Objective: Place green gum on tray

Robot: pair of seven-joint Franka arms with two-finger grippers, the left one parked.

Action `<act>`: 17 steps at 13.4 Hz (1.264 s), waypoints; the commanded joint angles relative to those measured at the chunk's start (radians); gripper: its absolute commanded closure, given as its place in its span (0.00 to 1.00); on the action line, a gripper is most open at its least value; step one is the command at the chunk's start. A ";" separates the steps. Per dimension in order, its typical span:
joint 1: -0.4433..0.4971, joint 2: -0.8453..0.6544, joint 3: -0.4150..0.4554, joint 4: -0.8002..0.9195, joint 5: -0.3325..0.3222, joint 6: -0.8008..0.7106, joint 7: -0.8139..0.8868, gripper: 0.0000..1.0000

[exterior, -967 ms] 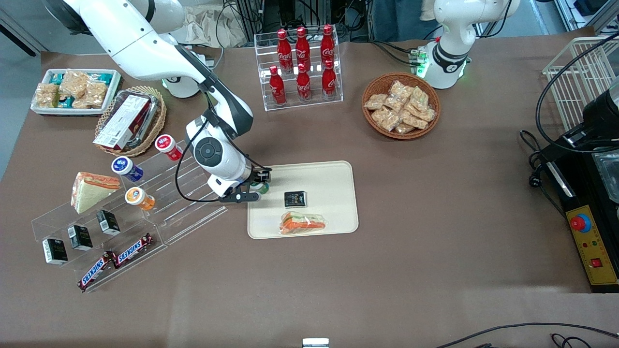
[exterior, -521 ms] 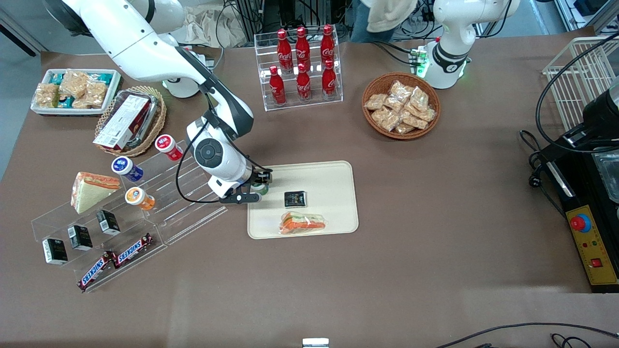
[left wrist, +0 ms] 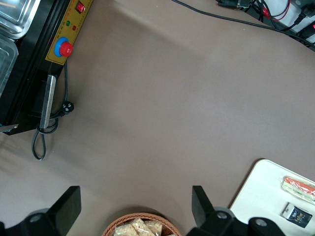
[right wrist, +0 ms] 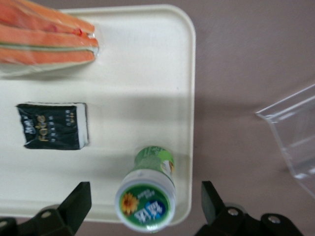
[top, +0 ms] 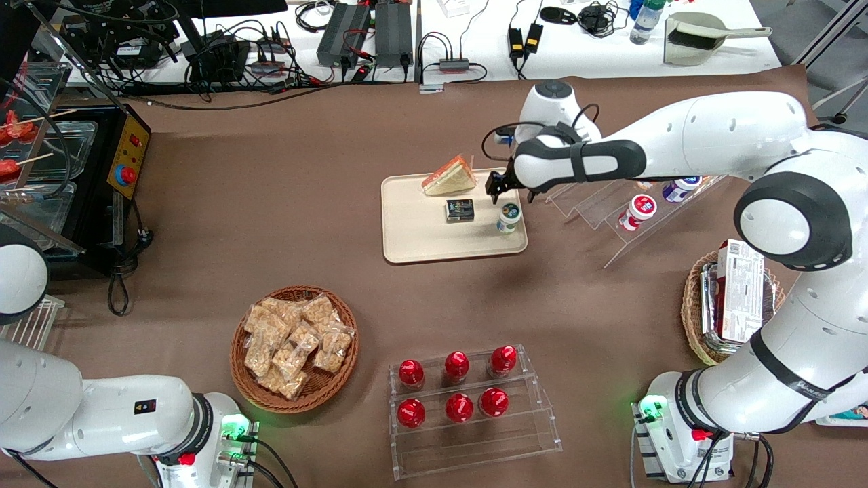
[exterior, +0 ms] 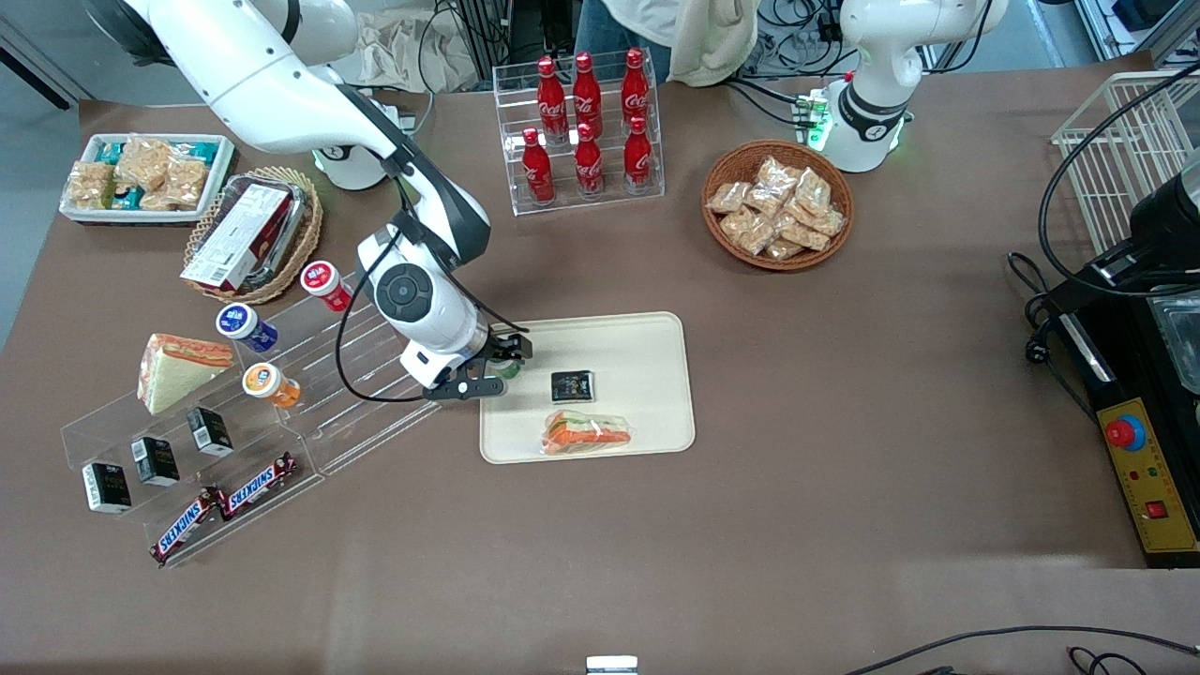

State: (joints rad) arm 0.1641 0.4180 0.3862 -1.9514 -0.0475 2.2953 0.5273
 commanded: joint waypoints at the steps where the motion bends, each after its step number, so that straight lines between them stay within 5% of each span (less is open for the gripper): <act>1: -0.008 -0.073 0.005 0.161 -0.025 -0.280 -0.022 0.01; 6: -0.076 -0.185 0.002 0.327 -0.015 -0.581 -0.157 0.01; 9: -0.117 -0.266 -0.134 0.351 0.052 -0.645 -0.292 0.01; 14: -0.126 -0.301 -0.366 0.371 0.055 -0.648 -0.512 0.01; 17: -0.176 -0.301 -0.386 0.376 0.043 -0.663 -0.547 0.01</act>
State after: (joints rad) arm 0.0035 0.1169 0.0003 -1.5925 -0.0130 1.6655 0.0131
